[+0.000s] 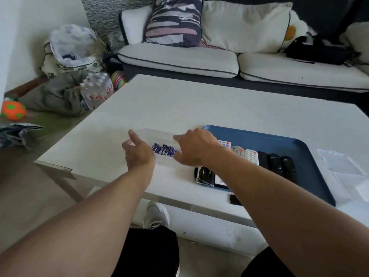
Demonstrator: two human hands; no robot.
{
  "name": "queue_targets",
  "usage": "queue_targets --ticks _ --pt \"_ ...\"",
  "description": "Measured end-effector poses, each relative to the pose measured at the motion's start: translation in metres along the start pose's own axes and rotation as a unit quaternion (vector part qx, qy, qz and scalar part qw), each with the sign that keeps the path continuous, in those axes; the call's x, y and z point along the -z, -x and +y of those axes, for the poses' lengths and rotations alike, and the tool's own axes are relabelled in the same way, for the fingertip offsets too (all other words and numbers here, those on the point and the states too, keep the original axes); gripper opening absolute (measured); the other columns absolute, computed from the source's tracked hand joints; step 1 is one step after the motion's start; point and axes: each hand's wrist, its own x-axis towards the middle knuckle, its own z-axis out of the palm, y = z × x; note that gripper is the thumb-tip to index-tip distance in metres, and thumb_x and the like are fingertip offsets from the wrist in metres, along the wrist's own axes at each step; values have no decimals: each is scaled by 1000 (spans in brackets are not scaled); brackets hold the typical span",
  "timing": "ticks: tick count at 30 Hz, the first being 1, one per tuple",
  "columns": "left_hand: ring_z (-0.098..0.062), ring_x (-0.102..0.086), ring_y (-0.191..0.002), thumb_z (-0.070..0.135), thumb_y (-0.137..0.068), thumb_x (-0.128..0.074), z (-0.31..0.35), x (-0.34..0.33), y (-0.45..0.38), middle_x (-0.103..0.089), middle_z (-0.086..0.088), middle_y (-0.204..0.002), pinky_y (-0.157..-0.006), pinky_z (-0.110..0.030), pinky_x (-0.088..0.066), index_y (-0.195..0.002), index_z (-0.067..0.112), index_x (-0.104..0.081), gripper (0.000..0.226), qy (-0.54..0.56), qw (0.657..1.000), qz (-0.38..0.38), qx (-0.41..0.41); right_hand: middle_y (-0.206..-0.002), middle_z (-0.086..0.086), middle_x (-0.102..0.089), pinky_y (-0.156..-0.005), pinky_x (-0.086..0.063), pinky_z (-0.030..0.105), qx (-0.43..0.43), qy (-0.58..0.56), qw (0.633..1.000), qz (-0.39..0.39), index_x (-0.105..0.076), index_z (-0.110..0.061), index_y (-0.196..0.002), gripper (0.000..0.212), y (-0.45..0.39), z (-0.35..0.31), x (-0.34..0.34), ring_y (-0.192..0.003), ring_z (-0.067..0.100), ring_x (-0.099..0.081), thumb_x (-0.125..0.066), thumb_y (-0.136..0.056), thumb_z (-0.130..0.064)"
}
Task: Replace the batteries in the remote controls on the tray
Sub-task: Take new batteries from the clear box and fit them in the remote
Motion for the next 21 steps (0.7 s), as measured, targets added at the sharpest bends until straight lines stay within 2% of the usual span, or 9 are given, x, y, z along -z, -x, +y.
queue_targets --ticks 2,4,7,9,12,14,16,18,21 --pt "-35 -49 -131 59 -104 -21 1 0 0 -50 -16 -147 -104 -41 -36 -147 14 -39 65 0 1000 -1 1 -126 12 -64 -88 -49 39 -37 -80 996 23 -50 -26 -140 47 -1 12 5 -112 34 -60 -39 -98 -44" --pt "-34 -52 -128 46 -105 -37 -3 -2 -5 -54 -15 -143 -103 -40 -39 -145 13 -42 52 -23 1000 -1 -4 -133 8 -61 -91 -50 40 -82 -176 976 98 -45 -27 -144 47 -7 22 1 -113 31 -62 -37 -101 -45" --pt "-36 -57 -121 22 -101 -45 -12 -3 -14 -61 -16 -133 -100 -39 -44 -135 10 -54 37 -78 997 -2 -12 -131 1 -55 -76 -49 34 -186 -231 926 232 -50 -23 -134 38 -19 37 -8 -108 24 -60 -52 -100 -39" --pt "-36 -60 -114 18 -101 -40 -15 -2 -19 -66 -16 -124 -93 -38 -46 -125 8 -61 33 -92 995 -2 -25 -120 2 -54 -68 -41 33 -235 -215 908 273 -53 -20 -119 24 -26 47 -13 -103 25 -57 -60 -96 -21" --pt "-35 -59 -115 18 -103 -38 -16 1 -21 -65 -14 -126 -87 -34 -42 -125 9 -63 34 -86 995 3 -46 -115 5 -60 -73 -49 35 -214 -217 924 230 -59 -17 -117 35 -36 50 -23 -98 25 -61 -54 -89 3" --pt "-34 -59 -116 18 -104 -40 -16 3 -21 -65 -13 -127 -84 -31 -39 -126 10 -64 34 -80 995 9 -66 -119 5 -64 -90 -48 36 -197 -182 952 146 -60 -17 -128 43 -43 46 -33 -108 25 -59 -53 -89 0" --pt "-34 -59 -116 19 -104 -42 -16 3 -20 -66 -13 -127 -84 -29 -38 -125 11 -66 32 -66 994 14 -89 -116 4 -68 -97 -41 36 -196 -120 970 82 -64 -19 -122 32 -48 41 -40 -112 24 -55 -54 -92 -10" --pt "-33 -59 -117 19 -105 -44 -15 2 -19 -67 -13 -126 -85 -27 -38 -124 9 -67 31 -45 993 21 -109 -116 1 -69 -98 -41 36 -159 -98 977 106 -67 -23 -117 24 -53 34 -38 -114 21 -54 -57 -96 -16" --pt "-31 -60 -116 21 -104 -48 -13 1 -17 -68 -12 -123 -93 -30 -42 -121 9 -68 29 -20 989 27 -147 -121 -6 -64 -96 -45 33 -5 -134 983 124 -68 -30 -119 24 -65 12 -27 -116 17 -56 -59 -99 -21"
